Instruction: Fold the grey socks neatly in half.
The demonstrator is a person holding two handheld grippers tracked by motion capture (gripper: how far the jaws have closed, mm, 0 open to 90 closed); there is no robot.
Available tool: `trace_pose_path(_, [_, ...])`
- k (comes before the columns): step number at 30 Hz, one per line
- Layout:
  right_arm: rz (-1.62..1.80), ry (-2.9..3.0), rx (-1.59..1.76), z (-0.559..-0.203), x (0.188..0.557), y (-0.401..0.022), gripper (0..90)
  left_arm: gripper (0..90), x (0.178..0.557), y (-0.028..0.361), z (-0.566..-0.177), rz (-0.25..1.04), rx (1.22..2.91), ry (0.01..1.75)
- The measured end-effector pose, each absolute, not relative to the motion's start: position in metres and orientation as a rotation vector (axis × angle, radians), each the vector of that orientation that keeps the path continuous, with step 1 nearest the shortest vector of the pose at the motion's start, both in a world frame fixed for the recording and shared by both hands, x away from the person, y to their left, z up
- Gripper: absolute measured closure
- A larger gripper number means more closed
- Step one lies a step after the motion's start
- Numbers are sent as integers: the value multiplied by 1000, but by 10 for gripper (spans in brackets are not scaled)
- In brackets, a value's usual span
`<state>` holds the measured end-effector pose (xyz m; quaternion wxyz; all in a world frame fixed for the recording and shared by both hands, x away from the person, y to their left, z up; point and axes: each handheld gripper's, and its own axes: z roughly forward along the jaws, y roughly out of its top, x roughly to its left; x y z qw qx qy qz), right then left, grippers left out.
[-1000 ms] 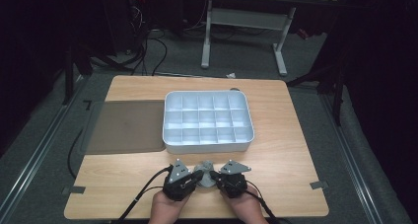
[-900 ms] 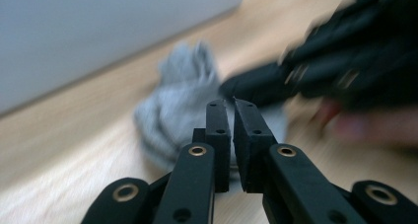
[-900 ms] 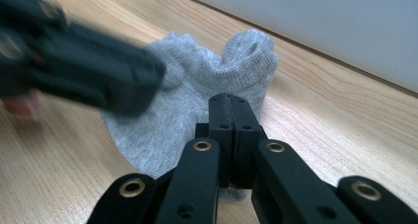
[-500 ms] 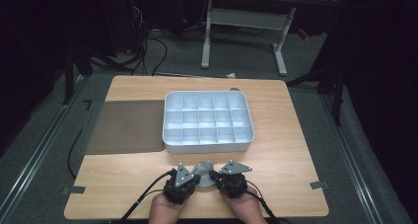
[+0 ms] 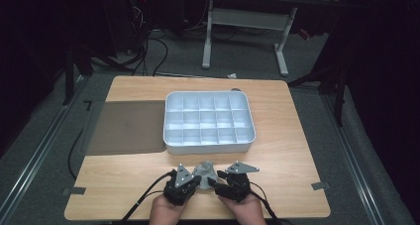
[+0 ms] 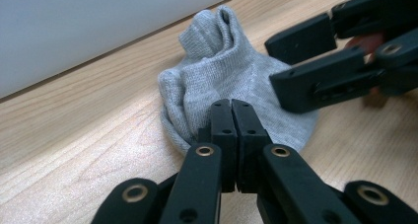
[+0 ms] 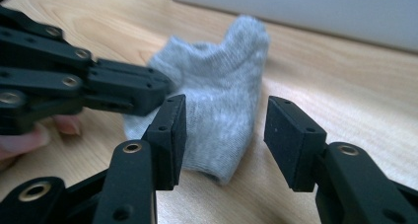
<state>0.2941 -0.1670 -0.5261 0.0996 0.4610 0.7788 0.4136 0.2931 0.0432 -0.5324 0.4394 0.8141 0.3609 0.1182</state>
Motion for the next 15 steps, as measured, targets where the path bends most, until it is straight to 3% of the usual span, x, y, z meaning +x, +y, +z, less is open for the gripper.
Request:
trace_pose_path(5, [1170,2322,1364,-530,295,-165,556,885,292,44,-532,299,2028,892])
trace_pose_path(15, [1209,2361,1336,-532,293,-164,751,887,288,40,-532,354,2051,869])
